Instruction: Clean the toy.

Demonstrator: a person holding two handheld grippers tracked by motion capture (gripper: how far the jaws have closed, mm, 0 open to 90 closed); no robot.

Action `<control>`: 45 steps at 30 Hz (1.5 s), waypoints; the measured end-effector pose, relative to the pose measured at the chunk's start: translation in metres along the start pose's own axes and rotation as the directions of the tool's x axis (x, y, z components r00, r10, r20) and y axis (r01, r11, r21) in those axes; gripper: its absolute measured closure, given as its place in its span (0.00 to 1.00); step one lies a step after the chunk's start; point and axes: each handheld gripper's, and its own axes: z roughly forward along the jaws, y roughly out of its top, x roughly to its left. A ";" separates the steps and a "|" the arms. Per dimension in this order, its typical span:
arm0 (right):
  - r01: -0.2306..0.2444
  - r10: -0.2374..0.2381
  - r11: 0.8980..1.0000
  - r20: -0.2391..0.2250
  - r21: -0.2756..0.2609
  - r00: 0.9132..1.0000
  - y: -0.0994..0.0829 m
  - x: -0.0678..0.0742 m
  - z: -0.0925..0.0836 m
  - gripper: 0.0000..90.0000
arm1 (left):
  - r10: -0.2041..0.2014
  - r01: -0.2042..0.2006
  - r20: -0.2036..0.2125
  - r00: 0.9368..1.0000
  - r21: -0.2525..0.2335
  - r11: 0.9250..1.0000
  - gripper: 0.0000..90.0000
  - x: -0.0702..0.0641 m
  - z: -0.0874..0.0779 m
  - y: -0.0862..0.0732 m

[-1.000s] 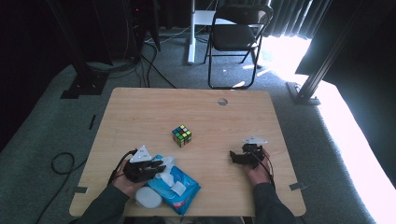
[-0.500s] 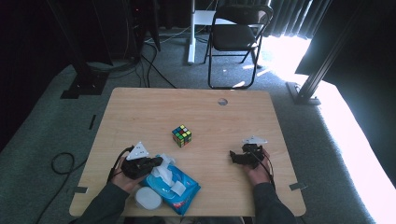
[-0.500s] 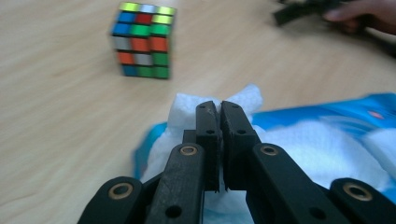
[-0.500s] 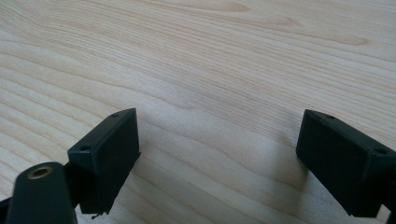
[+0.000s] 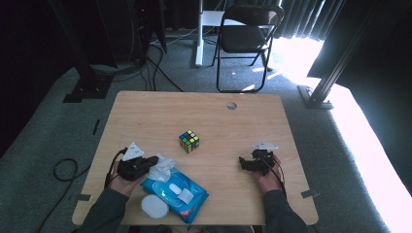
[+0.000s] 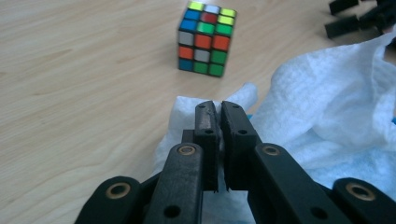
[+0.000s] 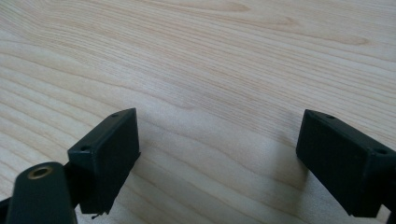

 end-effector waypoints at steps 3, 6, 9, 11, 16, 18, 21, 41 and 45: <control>0.000 0.000 1.000 0.000 0.000 1.000 0.000 0.000 0.000 0.14 | 0.013 -0.014 0.032 0.999 0.007 1.000 0.86 -0.006 0.002 -0.001; 0.000 0.000 1.000 0.000 0.000 1.000 0.000 0.000 0.000 0.14 | 0.014 -0.014 0.068 0.998 -0.003 1.000 0.74 -0.009 0.003 0.000; 0.000 0.000 1.000 0.000 0.000 1.000 0.000 0.000 0.000 0.14 | 0.012 -0.008 0.123 0.992 -0.026 1.000 0.65 -0.010 -0.001 0.001; 0.000 0.000 1.000 0.000 0.000 1.000 0.000 0.000 0.000 0.14 | 0.006 -0.001 0.178 0.984 -0.031 1.000 0.57 -0.011 -0.001 0.002; 0.000 0.000 1.000 0.000 0.000 1.000 0.000 0.000 0.000 0.14 | 0.032 -0.029 0.225 0.974 -0.015 0.999 0.44 -0.019 0.004 0.003; 0.000 0.000 1.000 0.000 0.000 1.000 0.000 0.000 0.000 0.14 | 0.046 -0.048 0.219 0.975 0.005 0.999 0.39 -0.022 0.008 0.002; 0.000 0.000 1.000 0.000 0.000 1.000 0.000 0.000 0.000 0.14 | 0.054 -0.061 0.190 0.980 0.033 0.998 0.37 -0.025 0.013 0.001; 0.000 0.000 1.000 0.000 0.000 1.000 0.000 0.000 0.000 0.14 | 0.003 -0.007 0.074 0.997 0.056 0.998 0.92 -0.015 0.014 0.000; 0.000 0.000 1.000 0.000 0.000 1.000 0.000 0.000 0.000 0.14 | 0.051 -0.053 0.033 0.998 0.051 0.997 0.86 -0.019 0.015 0.000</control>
